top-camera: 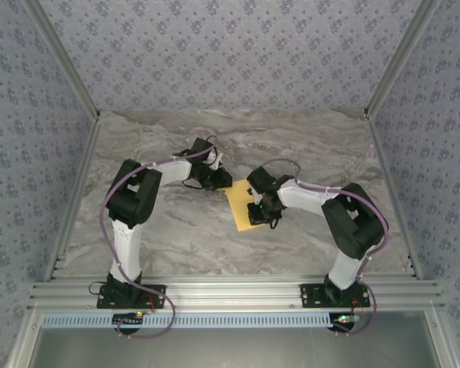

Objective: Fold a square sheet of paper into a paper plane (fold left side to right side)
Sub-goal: First fold the square sheet of paper in half at the center of the table, then rotate the paper at the center of the table.

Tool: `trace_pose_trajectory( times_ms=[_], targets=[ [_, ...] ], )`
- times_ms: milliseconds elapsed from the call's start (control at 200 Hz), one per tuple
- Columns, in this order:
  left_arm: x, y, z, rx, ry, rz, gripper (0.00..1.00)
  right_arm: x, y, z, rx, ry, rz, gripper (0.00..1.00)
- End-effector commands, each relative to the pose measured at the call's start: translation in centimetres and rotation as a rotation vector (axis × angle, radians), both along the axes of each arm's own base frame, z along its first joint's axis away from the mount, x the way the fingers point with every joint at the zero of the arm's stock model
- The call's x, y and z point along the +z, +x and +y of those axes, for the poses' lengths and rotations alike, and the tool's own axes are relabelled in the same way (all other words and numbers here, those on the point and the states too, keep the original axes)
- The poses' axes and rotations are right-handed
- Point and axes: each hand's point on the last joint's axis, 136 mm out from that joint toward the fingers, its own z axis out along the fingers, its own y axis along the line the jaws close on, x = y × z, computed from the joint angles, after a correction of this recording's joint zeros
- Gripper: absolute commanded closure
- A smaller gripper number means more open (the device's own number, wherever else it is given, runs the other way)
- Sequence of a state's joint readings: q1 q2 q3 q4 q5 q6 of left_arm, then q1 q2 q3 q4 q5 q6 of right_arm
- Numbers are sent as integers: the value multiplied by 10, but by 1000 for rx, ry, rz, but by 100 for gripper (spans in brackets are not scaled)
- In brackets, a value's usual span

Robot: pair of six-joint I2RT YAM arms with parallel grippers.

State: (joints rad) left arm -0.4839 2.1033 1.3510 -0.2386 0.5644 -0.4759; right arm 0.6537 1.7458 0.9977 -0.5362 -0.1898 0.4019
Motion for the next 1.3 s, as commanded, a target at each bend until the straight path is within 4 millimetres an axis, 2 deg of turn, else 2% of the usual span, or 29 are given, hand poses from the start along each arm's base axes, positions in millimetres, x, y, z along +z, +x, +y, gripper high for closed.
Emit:
trace_pose_trajectory(
  times_ms=[0, 130, 290, 425, 605, 680, 764, 959, 1114, 1199, 1294],
  targets=[
    [-21, 34, 36, 72, 119, -68, 78, -26, -24, -31, 5, -154, 90, 87],
    [3, 50, 44, 90, 92, -99, 77, -21, -21, -21, 8, -105, 84, 86],
    [56, 62, 51, 108, 31, -179, 72, -2, -7, 8, -8, 34, 35, 85],
    [95, 48, 57, 131, -13, -242, 69, 11, -2, 31, -25, 114, 25, 85],
    [122, 17, 69, 158, -49, -285, 67, 22, -9, 65, -2, 184, 30, 84],
    [122, 3, 73, 160, -63, -274, 67, 29, -7, 71, 4, 192, 13, 84],
    [119, -16, 69, 142, -89, -245, 66, 40, 2, 63, -2, 173, -37, 83],
    [94, -58, 35, 59, -104, -159, 65, 55, 23, 13, -72, 124, -107, 69],
    [77, -66, 17, 107, -119, -147, 61, 44, 21, -20, -103, 37, -96, 54],
    [74, -64, 17, 152, -121, -154, 60, 34, 14, -23, -102, 11, -74, 43],
    [76, -61, 26, 191, -90, -184, 52, 27, 12, -20, -99, -4, -75, 28]
  ],
)
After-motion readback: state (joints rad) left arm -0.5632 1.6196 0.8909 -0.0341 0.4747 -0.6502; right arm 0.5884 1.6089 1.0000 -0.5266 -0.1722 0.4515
